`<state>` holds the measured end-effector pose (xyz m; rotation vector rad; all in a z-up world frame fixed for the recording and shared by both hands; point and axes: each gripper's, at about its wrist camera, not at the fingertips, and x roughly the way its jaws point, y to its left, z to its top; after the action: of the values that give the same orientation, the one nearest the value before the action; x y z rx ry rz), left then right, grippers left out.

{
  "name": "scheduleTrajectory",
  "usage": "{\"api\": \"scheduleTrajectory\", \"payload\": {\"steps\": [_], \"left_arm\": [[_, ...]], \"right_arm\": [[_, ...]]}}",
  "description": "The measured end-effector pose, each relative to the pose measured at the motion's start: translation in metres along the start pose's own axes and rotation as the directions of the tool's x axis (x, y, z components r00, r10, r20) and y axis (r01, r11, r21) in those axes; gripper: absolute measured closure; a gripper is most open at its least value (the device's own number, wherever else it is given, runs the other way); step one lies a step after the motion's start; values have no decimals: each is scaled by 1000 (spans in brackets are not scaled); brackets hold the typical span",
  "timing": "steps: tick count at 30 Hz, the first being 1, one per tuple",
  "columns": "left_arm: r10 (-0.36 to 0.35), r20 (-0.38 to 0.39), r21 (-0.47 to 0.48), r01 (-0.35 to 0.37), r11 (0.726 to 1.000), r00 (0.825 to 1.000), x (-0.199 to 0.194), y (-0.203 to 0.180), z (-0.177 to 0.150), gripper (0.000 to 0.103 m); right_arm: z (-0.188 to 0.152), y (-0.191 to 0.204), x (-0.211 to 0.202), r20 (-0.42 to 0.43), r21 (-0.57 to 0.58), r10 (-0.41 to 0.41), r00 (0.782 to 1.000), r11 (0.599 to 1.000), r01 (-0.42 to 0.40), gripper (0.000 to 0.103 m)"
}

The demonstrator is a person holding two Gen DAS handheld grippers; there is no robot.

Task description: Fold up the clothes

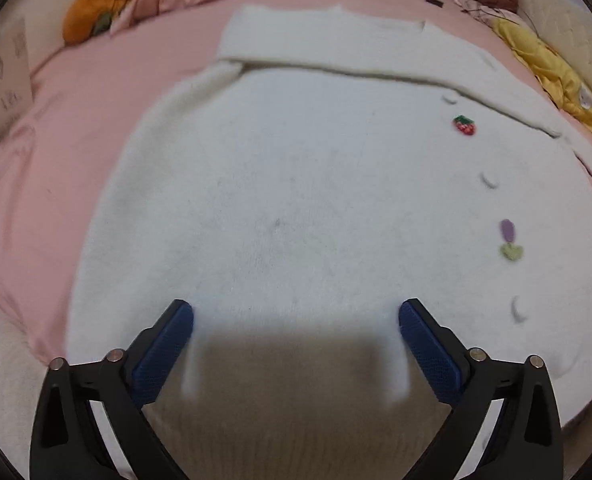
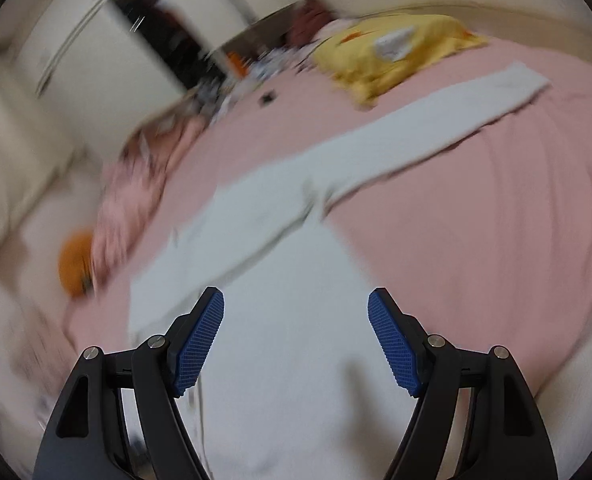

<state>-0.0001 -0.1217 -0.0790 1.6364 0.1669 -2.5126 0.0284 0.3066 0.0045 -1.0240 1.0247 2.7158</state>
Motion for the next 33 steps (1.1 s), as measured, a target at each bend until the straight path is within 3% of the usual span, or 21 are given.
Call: {"api": "scheduleTrajectory", "payload": {"steps": [4, 7, 10, 13, 15, 21, 22, 24, 25, 26, 27, 28, 31, 33], "left_arm": [[14, 12, 12, -14, 1000, 1000, 4, -4, -2, 0], [21, 17, 16, -22, 1000, 1000, 5, -7, -3, 0], [25, 25, 12, -25, 1000, 999, 6, -10, -2, 0], [32, 32, 13, -33, 999, 999, 6, -13, -2, 0], [37, 34, 12, -38, 999, 999, 6, -14, -2, 0], [49, 36, 17, -49, 999, 998, 6, -15, -3, 0], [49, 35, 16, -49, 999, 998, 6, -16, -3, 0], [50, 32, 15, -51, 999, 998, 5, -16, -4, 0], [51, 32, 14, -51, 999, 998, 5, -17, -4, 0], [52, 32, 13, -52, 999, 998, 5, -17, -5, 0], [53, 32, 12, -53, 999, 998, 4, -16, -5, 0], [53, 32, 11, -53, 999, 998, 4, -17, -6, 0], [51, 32, 10, -52, 999, 998, 3, -20, -6, 0], [49, 33, 10, -50, 999, 998, 3, -18, -5, 0]], "right_arm": [[91, -93, 14, 69, 218, 14, 998, 976, -29, 26], [144, -171, 29, 132, 401, 18, 991, 913, -70, 26], [174, -235, 58, 103, 530, 37, 994, 843, -86, 26], [186, -271, 81, 73, 600, 24, 997, 797, -63, 26], [189, -281, 93, 71, 610, 27, 997, 790, -65, 26], [223, -276, 121, 83, 511, 3, 997, 858, -45, 26], [226, -277, 125, 87, 507, 4, 996, 860, -47, 28], [228, -286, 130, 84, 532, -20, 996, 847, -28, 49], [225, -294, 130, 70, 553, -42, 997, 833, -4, 87], [216, -305, 130, 87, 577, -21, 996, 816, -33, 99], [205, -317, 131, 117, 597, 14, 993, 798, -82, 100], [202, -320, 132, 125, 587, 19, 992, 805, -89, 101], [221, -289, 134, 43, 477, -142, 989, 873, 105, 97], [233, -256, 125, 59, 368, -207, 977, 914, 171, 97]]}}
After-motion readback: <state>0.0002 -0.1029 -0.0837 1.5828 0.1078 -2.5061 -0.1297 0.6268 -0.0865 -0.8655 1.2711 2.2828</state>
